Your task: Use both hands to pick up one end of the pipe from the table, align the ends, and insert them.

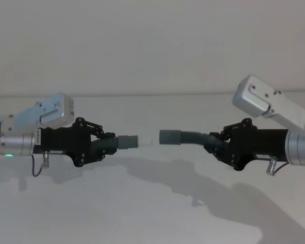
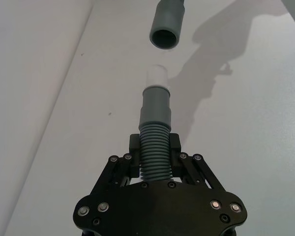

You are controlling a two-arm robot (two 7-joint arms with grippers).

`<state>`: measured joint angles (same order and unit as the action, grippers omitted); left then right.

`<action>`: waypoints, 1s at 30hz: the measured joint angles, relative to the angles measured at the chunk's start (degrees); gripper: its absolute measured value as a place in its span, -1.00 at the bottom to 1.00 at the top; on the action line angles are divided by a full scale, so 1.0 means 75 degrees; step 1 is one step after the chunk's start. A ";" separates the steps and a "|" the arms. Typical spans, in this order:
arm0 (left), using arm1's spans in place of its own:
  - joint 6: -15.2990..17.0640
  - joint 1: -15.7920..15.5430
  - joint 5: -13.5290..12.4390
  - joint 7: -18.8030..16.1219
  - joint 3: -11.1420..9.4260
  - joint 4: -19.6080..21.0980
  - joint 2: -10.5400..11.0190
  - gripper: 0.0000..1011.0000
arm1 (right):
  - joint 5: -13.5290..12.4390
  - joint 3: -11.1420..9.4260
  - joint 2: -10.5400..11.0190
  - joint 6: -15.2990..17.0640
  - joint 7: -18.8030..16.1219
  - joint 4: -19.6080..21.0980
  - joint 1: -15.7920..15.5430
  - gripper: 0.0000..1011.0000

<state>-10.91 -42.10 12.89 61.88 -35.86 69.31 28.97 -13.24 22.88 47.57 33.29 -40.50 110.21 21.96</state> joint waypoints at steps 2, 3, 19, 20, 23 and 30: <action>0.0000 0.0000 0.0000 0.0000 0.0000 0.0000 0.0000 -0.39 | -0.0011 0.0053 -0.0024 -0.0018 -0.0019 -0.0026 0.0039 -0.53; 0.0000 0.0000 0.0000 0.0000 0.0000 -0.0001 0.0000 -0.39 | -0.0013 0.0068 -0.0031 -0.0021 -0.0022 -0.0034 0.0049 -0.53; 0.0000 0.0000 0.0000 0.0000 0.0000 0.0000 0.0000 -0.39 | -0.0030 0.0371 -0.0189 -0.0138 -0.0064 -0.0388 0.0306 -0.53; 0.0000 0.0000 0.0000 0.0000 0.0000 0.0000 0.0000 -0.39 | -0.0031 0.0383 -0.0192 -0.0142 -0.0067 -0.0407 0.0316 -0.53; 0.0000 0.0000 0.0000 0.0000 0.0000 0.0000 0.0000 -0.39 | -0.0036 0.0434 -0.0202 -0.0159 -0.0081 -0.0483 0.0354 -0.53; 0.0000 0.0000 0.0000 0.0000 0.0000 0.0000 0.0000 -0.39 | -0.0055 0.0555 -0.0229 -0.0197 -0.0148 -0.0632 0.0458 -0.53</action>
<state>-10.91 -42.10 12.88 61.88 -35.87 69.31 28.97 -13.65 27.04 45.85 31.82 -41.61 105.47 25.40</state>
